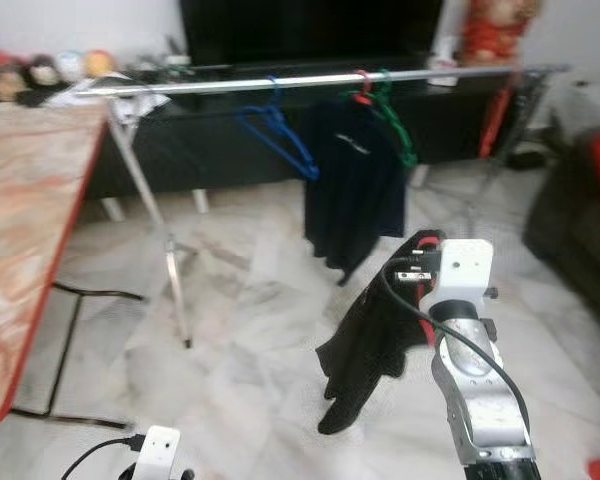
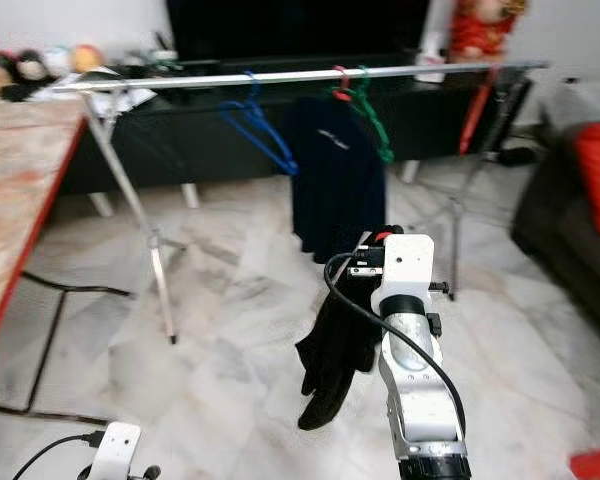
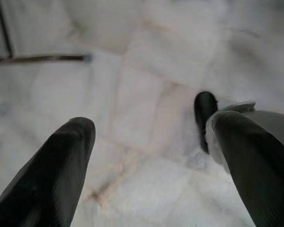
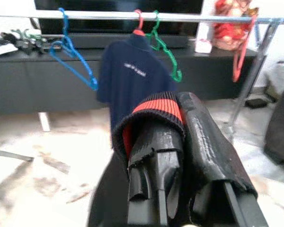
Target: Hang hanger
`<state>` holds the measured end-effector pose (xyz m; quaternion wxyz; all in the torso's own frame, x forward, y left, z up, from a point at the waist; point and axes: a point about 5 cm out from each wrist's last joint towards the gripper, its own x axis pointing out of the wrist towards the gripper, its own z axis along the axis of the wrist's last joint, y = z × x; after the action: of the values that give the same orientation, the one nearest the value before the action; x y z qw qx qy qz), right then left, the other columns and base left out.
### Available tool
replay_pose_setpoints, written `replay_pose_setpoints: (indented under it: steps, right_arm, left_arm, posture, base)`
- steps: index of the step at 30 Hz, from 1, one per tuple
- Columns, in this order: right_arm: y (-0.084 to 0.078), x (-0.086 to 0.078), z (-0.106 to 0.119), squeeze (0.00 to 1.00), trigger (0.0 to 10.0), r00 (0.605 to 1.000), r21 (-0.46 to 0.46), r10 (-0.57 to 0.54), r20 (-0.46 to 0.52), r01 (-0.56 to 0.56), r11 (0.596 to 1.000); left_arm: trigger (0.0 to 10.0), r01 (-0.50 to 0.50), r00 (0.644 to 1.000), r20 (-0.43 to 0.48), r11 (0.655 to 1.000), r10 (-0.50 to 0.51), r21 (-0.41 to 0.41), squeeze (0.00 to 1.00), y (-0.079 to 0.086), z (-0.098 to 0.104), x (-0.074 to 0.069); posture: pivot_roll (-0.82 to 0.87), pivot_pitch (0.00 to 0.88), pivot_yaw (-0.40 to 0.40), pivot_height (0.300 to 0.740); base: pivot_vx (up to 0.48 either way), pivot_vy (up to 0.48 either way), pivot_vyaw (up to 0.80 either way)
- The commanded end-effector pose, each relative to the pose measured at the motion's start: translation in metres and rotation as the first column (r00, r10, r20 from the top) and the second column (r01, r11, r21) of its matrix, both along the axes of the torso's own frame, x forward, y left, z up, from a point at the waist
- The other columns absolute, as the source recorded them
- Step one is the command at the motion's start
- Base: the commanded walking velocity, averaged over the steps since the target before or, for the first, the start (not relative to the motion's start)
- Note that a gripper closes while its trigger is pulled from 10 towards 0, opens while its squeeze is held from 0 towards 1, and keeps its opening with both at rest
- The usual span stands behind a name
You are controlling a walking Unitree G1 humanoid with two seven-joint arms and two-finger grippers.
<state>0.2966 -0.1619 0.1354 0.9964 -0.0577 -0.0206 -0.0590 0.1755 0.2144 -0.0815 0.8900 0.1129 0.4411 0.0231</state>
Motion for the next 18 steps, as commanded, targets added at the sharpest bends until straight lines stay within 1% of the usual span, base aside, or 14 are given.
replay_pose_setpoints:
  steps: [1,11,18]
  right_arm:
    - [-0.012,-0.001,-0.0025,0.0,10.0,0.999,0.016,-0.051,-0.009,0.052,0.999]
    - [-0.0127,-0.0009,-0.0043,0.0,10.0,0.997,0.027,-0.07,-0.02,0.07,0.997]
    - [-0.0154,-0.001,-0.0059,0.0,10.0,0.995,0.062,-0.093,-0.025,0.094,0.994]
  left_arm:
    - [10.0,-0.016,1.0,-0.024,1.0,0.015,-0.018,0.0,-0.0032,-0.0033,-0.005]
    - [10.0,-0.011,0.999,-0.034,0.999,0.01,-0.031,0.0,-0.0038,-0.0044,-0.007]
    - [10.0,-0.011,0.999,-0.036,1.0,0.01,-0.028,0.0,-0.0034,-0.0047,-0.0078]
  posture:
    - [-0.09,0.071,-0.029,0.74]
    - [-0.09,0.057,-0.026,0.74]
    - [-0.09,0.041,-0.025,0.74]
  base:
    - [0.0,0.0,0.0]
    - [0.0,0.0,0.0]
    - [0.0,0.0,0.0]
